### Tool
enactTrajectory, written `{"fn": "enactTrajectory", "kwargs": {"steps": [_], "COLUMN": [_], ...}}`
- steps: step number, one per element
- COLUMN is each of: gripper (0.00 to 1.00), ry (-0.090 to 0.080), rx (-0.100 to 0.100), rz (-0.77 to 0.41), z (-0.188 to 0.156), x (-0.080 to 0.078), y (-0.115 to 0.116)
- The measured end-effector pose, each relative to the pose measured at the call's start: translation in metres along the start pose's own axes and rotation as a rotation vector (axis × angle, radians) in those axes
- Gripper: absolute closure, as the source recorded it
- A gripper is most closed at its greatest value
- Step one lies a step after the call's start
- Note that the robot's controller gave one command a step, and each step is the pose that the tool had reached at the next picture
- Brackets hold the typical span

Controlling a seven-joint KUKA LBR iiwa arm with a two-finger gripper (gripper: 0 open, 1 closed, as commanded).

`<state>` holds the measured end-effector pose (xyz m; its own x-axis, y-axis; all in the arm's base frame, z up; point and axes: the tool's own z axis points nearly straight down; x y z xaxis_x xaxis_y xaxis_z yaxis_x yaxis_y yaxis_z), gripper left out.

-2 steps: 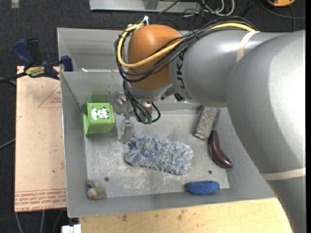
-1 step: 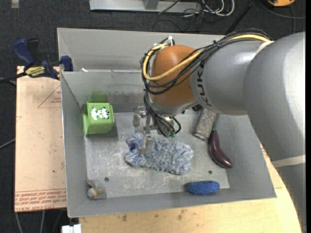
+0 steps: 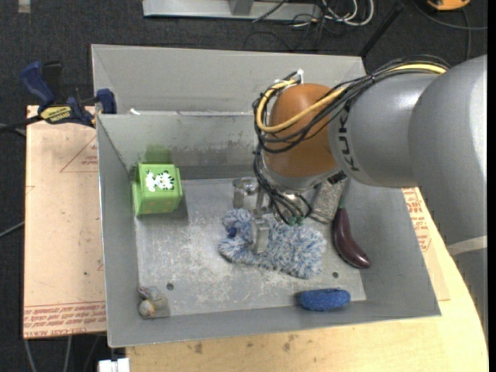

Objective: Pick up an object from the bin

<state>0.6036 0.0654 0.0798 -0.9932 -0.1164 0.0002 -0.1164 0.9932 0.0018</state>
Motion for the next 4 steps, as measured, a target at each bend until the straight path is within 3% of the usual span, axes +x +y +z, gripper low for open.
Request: {"fn": "enactTrajectory", "kwargs": {"steps": [1, 2, 3, 4], "gripper": [0.0, 0.0, 1.0, 1.0], "ry": [-0.003, -0.002, -0.001, -0.001], "rx": [0.001, -0.001, -0.004, -0.003], "rz": [0.145, 0.064, 0.245, 0.245], "z": [-0.015, -0.008, 0.007, 0.007], "x": [-0.004, -0.003, -0.002, -0.002], "y": [0.017, 0.013, -0.013, -0.013]}}
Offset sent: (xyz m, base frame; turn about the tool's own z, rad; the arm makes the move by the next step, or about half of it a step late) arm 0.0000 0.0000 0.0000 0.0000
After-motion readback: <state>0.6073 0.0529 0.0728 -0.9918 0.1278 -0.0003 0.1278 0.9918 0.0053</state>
